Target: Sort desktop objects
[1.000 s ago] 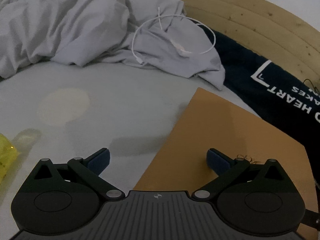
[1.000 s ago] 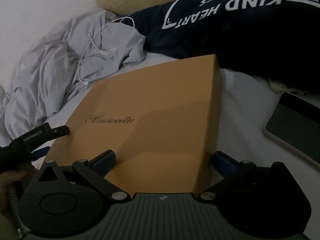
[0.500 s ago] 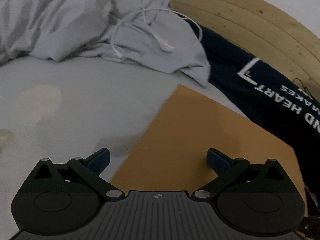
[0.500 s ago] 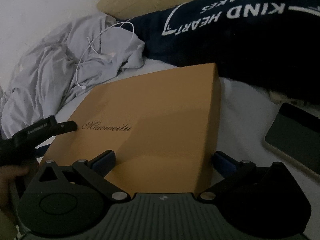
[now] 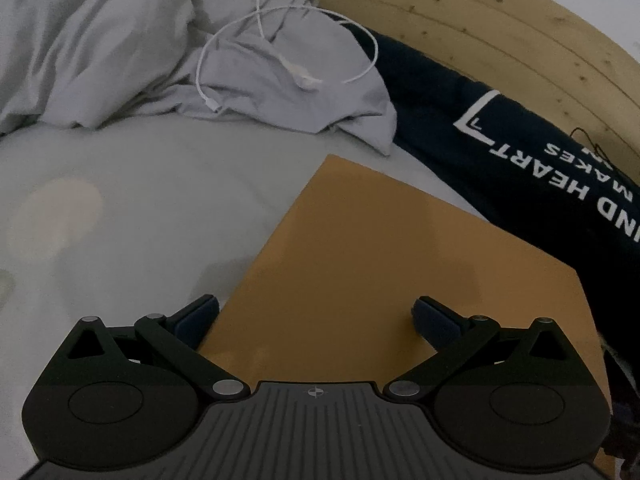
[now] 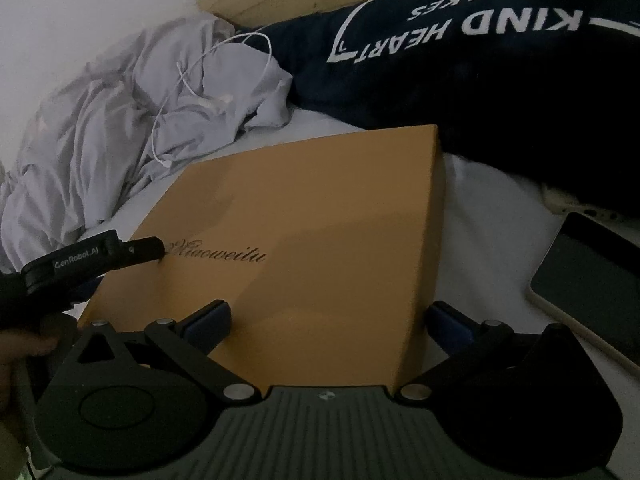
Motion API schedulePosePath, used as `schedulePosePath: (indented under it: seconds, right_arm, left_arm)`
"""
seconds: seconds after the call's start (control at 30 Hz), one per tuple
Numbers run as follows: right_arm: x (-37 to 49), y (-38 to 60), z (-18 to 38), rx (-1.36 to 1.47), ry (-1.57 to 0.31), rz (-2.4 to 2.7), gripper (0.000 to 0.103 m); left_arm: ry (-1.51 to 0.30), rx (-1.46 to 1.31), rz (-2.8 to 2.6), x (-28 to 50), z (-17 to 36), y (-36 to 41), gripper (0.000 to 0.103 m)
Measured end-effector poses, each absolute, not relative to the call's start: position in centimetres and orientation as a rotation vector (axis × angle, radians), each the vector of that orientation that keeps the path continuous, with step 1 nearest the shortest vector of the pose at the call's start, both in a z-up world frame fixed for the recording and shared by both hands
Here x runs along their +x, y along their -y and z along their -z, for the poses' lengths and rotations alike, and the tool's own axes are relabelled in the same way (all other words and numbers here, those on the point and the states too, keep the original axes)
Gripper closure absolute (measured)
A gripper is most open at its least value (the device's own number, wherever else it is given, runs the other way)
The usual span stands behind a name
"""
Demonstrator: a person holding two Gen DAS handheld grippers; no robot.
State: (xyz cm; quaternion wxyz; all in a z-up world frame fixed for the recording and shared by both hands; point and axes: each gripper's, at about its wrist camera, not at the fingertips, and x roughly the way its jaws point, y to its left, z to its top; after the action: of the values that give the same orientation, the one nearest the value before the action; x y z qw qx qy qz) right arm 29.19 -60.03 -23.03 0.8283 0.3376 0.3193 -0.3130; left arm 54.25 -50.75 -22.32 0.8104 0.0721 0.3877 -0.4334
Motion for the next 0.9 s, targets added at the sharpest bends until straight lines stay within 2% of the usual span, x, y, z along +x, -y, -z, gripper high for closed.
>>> schedulePosePath:
  seconds: [0.47,0.9]
  right_arm:
    - [28.9,60.1,22.1,0.728,-0.75,0.679,0.0]
    - [29.6,57.4,19.7,0.636,-0.758,0.569,0.0]
  left_arm:
    - [-0.918,0.142,0.793,50.4,20.8,47.2,0.0]
    - [-0.885,0.179,0.64,47.8,16.8,42.0,0.0]
